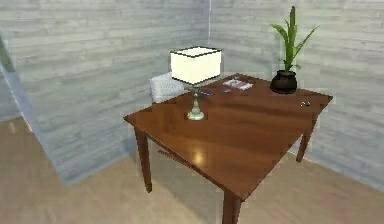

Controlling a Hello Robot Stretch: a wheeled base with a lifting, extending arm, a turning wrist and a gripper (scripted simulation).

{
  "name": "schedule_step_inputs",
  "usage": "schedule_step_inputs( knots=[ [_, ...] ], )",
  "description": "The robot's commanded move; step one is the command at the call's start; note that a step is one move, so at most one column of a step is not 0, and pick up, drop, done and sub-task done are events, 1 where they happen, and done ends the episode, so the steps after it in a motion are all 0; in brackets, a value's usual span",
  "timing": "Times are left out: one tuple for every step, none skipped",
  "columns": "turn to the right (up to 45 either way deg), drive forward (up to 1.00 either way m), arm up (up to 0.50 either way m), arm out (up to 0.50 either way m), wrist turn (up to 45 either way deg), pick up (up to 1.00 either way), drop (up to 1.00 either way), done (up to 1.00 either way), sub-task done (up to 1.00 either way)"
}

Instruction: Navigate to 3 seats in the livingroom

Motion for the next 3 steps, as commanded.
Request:
schedule_step_inputs(
  knots=[
    [0.0,0.25,0.00,0.00,0.0,0.00,0.00,0.00,0.00],
    [-45.0,0.00,0.00,0.00,0.0,0.00,0.00,0.00,0.00],
    [-45.0,0.00,0.00,0.00,0.0,0.00,0.00,0.00,0.00]
  ],
)
